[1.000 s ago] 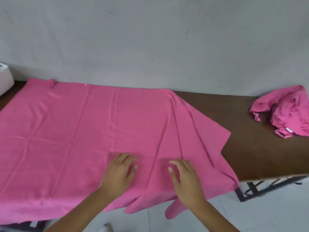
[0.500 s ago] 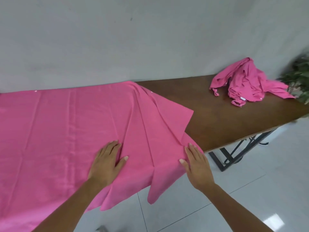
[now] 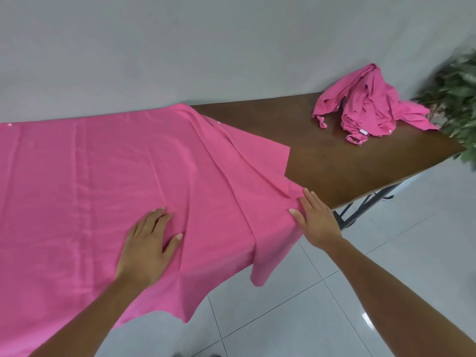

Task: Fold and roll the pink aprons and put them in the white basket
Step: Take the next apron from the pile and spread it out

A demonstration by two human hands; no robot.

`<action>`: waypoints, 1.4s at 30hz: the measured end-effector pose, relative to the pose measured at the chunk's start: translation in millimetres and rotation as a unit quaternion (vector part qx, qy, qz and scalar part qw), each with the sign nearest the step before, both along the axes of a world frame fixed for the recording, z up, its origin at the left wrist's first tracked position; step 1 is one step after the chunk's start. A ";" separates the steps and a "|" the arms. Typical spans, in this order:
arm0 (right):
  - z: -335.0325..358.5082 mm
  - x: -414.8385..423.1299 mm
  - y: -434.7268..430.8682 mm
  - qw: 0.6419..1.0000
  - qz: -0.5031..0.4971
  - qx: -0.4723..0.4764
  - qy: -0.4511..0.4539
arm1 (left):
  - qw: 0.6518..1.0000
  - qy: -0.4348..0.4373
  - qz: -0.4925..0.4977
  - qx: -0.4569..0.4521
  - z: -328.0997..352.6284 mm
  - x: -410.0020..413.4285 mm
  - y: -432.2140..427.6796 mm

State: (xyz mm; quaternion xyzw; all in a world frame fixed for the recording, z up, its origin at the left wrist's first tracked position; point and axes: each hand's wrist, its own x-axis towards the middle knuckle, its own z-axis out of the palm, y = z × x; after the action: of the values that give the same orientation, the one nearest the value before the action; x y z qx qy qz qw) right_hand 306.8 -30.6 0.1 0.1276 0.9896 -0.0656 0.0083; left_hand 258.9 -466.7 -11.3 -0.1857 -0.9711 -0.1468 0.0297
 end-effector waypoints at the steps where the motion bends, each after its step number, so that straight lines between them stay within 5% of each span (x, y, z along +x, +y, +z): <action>1: 1.5 -4.1 5.0 1.000 0.000 0.004 -0.012 | 1.000 -0.001 0.000 -0.003 0.3 0.6 -0.3; 5: 11.0 -15.2 15.1 0.994 -0.079 0.035 -0.069 | 1.000 -0.001 0.011 -0.015 0.9 1.2 4.3; 9: 9.2 1.2 -1.2 0.990 -0.140 0.020 0.030 | 0.997 -0.028 0.068 0.006 9.0 -5.4 24.7; 13: -4.5 29.3 -20.7 0.987 -0.112 -0.010 0.114 | 0.993 -0.034 0.101 0.046 10.8 -5.3 52.3; 23: -28.1 36.4 0.8 0.996 -0.063 -0.030 0.059 | 0.996 -0.016 0.031 0.077 -4.3 1.6 63.1; 42: -21.9 -49.4 186.6 0.995 0.098 -0.008 -0.011 | 0.996 -0.012 0.048 -0.070 -5.1 3.7 71.2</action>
State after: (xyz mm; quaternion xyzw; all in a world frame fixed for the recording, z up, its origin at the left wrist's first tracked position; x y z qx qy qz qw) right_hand 257.4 156.0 -21.9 0.0304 0.9966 -0.0712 0.0268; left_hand 262.5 -395.5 -16.4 -0.1383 -0.9872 -0.0788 0.0123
